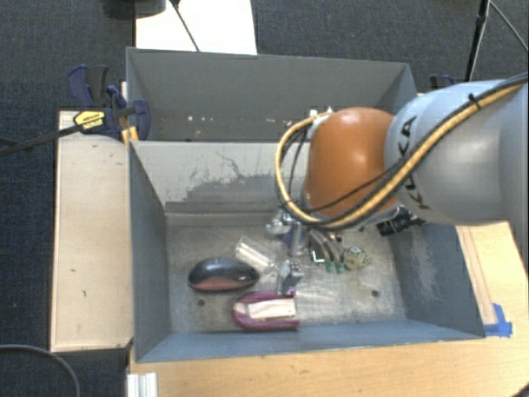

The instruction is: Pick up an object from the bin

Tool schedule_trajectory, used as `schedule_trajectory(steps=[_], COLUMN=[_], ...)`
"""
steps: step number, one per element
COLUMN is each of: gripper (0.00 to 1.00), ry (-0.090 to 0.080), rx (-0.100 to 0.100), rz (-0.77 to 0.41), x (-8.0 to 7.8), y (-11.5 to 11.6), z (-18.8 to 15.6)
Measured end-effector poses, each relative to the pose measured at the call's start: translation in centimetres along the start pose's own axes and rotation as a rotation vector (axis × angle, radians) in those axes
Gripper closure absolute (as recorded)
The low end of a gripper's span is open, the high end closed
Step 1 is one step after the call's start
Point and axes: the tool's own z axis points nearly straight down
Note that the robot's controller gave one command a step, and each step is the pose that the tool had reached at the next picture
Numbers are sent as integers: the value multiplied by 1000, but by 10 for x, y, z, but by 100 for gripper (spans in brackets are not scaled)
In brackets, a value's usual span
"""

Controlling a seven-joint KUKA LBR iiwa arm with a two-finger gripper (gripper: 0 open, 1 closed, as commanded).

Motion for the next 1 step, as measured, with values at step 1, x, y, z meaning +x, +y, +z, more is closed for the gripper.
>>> schedule_trajectory(steps=[1], gripper=[0], ry=[-3], rx=[-2], rz=[-37], x=[-32], y=[57], z=[81])
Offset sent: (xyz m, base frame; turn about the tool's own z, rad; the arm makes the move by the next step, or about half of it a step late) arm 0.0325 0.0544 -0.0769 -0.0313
